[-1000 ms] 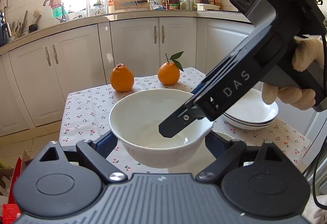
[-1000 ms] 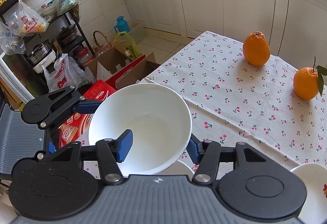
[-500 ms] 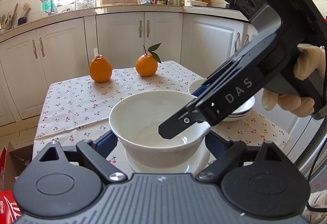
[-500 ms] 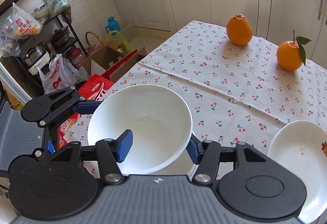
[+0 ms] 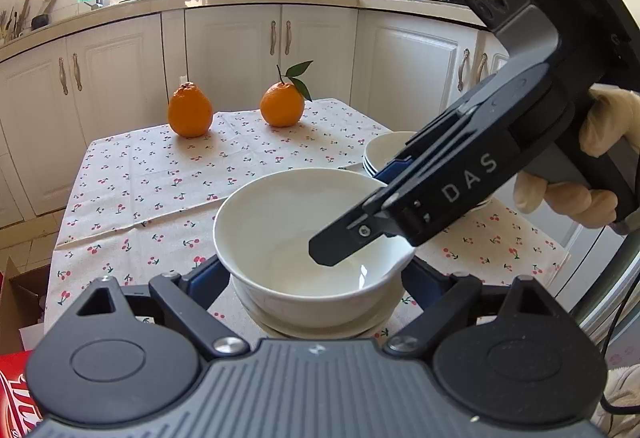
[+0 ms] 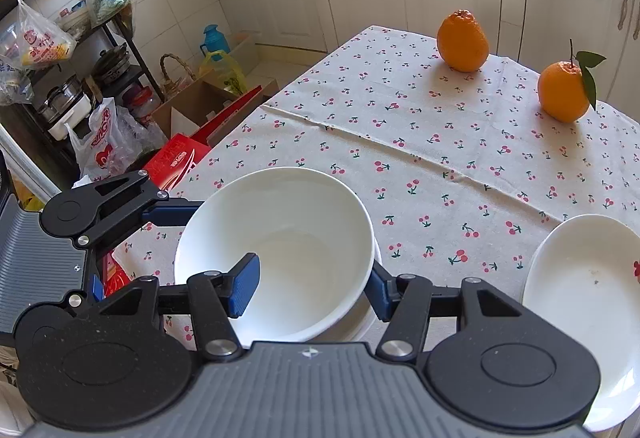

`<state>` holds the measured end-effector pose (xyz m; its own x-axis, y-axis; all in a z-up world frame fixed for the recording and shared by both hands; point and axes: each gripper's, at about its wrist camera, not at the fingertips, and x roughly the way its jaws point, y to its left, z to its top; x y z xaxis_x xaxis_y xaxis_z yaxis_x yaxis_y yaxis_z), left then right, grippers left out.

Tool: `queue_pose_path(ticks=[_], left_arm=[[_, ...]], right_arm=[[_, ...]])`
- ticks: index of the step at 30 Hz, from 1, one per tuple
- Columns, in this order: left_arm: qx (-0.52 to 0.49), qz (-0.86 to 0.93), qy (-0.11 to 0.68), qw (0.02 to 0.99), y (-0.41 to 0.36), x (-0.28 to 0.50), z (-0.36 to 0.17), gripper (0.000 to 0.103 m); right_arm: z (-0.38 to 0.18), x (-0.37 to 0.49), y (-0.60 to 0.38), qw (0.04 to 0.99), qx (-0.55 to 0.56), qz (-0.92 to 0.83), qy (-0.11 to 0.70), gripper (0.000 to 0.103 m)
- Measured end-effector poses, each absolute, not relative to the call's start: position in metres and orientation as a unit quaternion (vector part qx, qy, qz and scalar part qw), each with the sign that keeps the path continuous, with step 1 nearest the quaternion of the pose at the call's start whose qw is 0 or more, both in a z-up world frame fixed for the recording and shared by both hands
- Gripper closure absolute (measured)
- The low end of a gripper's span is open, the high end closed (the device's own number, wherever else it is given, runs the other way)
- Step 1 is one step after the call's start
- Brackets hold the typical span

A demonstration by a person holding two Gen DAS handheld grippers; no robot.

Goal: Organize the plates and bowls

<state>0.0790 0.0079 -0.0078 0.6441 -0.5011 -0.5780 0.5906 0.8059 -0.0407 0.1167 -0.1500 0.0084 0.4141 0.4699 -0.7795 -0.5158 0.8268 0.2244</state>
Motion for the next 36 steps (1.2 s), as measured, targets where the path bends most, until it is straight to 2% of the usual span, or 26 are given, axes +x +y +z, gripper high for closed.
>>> queue_pose_path(ticks=[8, 12, 16, 17, 18, 20, 28, 36], left_arm=[[0.073, -0.303, 0.297, 0.903, 0.009, 0.079, -0.010, 0.011], [0.069, -0.308, 0.300, 0.900, 0.010, 0.080, -0.012, 0.010], [0.065, -0.309, 0.306, 0.898, 0.010, 0.082, -0.017, 0.009], [0.065, -0.308, 0.306, 0.898, 0.010, 0.081, -0.018, 0.008], [0.062, -0.310, 0.304, 0.899, 0.011, 0.081, -0.018, 0.008], [0.058, -0.311, 0.304, 0.899, 0.012, 0.081, -0.017, 0.008], [0.076, -0.321, 0.287, 0.899, 0.017, 0.071, -0.013, 0.003], [0.148, -0.329, 0.243, 0.900, 0.029, 0.054, -0.021, 0.002]], right_arm=[[0.007, 0.116, -0.148, 0.842, -0.037, 0.295, 0.450, 0.040], [0.008, 0.117, -0.147, 0.839, -0.029, 0.302, 0.451, 0.028], [0.010, 0.117, -0.147, 0.841, -0.025, 0.305, 0.447, 0.023], [0.011, 0.116, -0.147, 0.843, -0.029, 0.302, 0.444, 0.018], [0.012, 0.115, -0.146, 0.850, -0.040, 0.290, 0.438, 0.009], [0.017, 0.111, -0.147, 0.861, -0.056, 0.278, 0.421, 0.003], [0.020, 0.104, -0.158, 0.867, -0.035, 0.299, 0.396, 0.003], [0.004, 0.084, -0.170, 0.864, -0.051, 0.298, 0.402, 0.000]])
